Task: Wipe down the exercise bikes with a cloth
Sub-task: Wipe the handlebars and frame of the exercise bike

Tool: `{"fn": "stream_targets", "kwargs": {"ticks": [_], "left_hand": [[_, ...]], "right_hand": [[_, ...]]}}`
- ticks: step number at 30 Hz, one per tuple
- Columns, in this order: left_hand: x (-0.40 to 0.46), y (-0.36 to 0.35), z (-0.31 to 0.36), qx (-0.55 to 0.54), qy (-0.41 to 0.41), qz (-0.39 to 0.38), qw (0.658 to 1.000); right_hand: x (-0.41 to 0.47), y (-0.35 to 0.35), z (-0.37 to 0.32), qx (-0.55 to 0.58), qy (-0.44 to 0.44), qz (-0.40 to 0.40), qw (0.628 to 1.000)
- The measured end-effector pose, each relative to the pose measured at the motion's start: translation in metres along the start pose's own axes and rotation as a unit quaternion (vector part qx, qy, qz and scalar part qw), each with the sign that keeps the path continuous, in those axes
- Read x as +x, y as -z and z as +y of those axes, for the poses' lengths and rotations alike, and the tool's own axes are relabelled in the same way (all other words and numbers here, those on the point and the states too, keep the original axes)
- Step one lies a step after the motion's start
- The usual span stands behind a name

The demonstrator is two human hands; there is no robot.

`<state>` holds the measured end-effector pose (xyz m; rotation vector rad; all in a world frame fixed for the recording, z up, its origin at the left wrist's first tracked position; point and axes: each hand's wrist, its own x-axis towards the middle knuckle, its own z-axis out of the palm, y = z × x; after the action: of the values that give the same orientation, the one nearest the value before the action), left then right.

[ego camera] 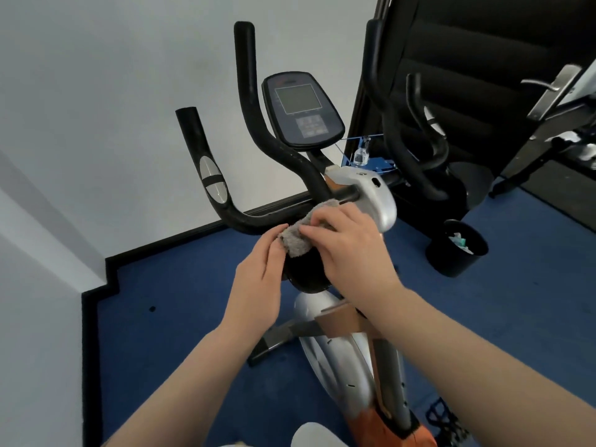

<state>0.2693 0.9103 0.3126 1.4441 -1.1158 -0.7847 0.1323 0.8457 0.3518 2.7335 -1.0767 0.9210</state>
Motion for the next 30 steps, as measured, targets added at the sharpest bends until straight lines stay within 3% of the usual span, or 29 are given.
{"fn": "stream_targets", "kwargs": {"ticks": [6, 9, 13, 18, 22, 26, 27, 30], "left_hand": [[0.005, 0.006, -0.001, 0.042, 0.0, -0.021, 0.999], [0.006, 0.005, -0.002, 0.04, 0.004, -0.022, 0.999], [0.004, 0.0, -0.002, 0.042, -0.009, 0.0, 0.999], [0.005, 0.001, -0.004, 0.041, -0.018, 0.0, 0.999], [0.004, 0.001, -0.002, 0.038, -0.001, -0.007, 0.999], [0.004, 0.002, -0.002, 0.029, -0.007, -0.012, 0.999], [0.004, 0.003, -0.002, 0.027, -0.008, -0.015, 0.999], [0.005, 0.004, -0.004, 0.025, -0.004, -0.022, 0.999]], "right_hand": [[-0.057, 0.0, 0.007, 0.045, -0.071, 0.047, 0.995], [-0.052, -0.005, 0.001, 0.179, -0.167, 0.118, 0.962], [-0.061, -0.036, -0.035, 0.212, -0.269, 0.234, 0.91], [-0.082, -0.032, -0.051, 0.344, -0.319, 0.192, 0.862], [-0.059, -0.008, -0.022, 0.313, -0.369, 0.278, 0.83], [-0.065, -0.039, -0.045, 0.334, -0.471, 0.242, 0.78], [-0.074, -0.046, -0.054, 0.336, -0.471, 0.23, 0.783], [-0.095, -0.046, -0.065, 0.321, -0.372, 0.19, 0.85]]}}
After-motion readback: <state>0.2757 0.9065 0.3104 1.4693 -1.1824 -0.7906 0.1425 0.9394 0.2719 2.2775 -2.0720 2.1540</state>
